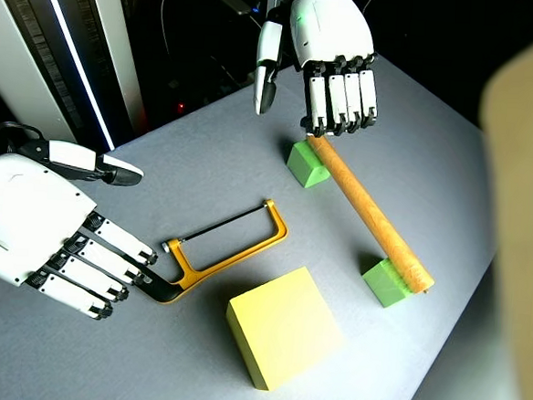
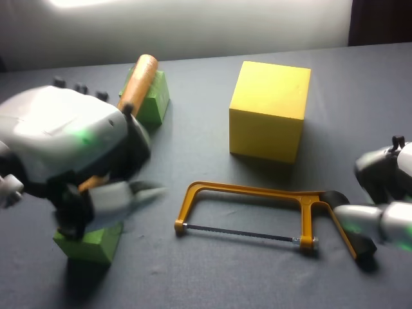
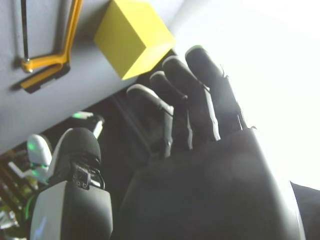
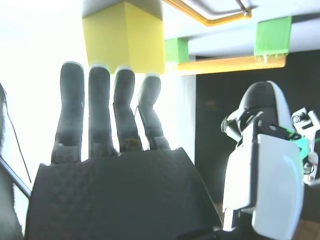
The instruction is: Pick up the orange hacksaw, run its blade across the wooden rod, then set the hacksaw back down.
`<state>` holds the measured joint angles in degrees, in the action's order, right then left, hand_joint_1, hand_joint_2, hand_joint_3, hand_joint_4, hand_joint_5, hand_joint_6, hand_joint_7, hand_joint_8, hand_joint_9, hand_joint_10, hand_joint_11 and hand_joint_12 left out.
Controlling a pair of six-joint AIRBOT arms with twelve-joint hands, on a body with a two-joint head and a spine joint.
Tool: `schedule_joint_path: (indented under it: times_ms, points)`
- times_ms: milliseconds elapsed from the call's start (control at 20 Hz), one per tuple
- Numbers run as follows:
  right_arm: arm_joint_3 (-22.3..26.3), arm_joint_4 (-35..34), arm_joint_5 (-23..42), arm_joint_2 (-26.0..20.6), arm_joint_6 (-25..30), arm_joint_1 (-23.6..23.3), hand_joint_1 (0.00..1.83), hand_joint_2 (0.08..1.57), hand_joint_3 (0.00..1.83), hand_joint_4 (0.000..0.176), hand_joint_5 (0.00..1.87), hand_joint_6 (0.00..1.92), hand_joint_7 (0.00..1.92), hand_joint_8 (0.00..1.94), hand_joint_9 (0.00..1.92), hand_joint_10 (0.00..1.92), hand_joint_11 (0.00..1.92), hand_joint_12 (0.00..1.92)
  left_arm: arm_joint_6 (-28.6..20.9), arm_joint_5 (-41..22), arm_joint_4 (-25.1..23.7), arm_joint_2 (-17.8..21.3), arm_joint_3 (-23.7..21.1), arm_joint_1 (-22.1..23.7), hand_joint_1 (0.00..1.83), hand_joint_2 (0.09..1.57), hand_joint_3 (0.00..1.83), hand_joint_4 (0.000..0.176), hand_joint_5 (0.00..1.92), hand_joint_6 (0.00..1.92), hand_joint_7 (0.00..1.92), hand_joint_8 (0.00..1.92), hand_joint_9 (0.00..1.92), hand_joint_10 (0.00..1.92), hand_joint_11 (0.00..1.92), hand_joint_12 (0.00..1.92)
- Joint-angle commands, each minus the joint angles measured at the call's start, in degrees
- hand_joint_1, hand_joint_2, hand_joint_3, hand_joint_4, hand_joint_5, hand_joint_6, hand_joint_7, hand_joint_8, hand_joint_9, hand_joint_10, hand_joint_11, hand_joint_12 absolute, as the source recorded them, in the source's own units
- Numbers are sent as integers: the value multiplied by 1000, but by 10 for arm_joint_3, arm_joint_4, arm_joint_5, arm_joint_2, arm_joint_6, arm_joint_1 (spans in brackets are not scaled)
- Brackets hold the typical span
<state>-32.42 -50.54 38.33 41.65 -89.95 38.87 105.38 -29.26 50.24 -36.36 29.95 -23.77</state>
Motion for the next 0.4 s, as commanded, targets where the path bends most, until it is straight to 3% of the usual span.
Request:
schedule_joint_path:
  times_ms: [0,50,100,350]
  points:
    - [-2,18,50,0,10,-3,1044,1348,6,21,1545,1921,1706,1941,1725,1921,1645,1921,-2,-47,-19,-2,-1,4,1284,1307,0,176,1523,1921,1640,1921,1661,1921,1643,1921]
    - [-3,18,51,1,18,-3,1020,1355,4,68,1511,1921,1684,1941,1707,1921,1633,1921,-4,-47,-19,-5,-2,3,1251,1340,5,176,1475,1921,1596,1921,1614,1921,1581,1921]
    - [-4,18,52,3,32,-4,984,1362,6,80,1491,1921,1660,1941,1683,1921,1618,1921,-4,-50,-19,-8,-2,2,1245,1347,7,176,1458,1921,1573,1921,1588,1921,1545,1921]
    - [-28,18,52,10,65,-14,972,1361,5,74,1447,1921,1600,1941,1621,1921,1536,1921,-8,-61,-19,-19,-2,-3,1231,1326,0,176,1450,1921,1549,1921,1555,1921,1473,1921]
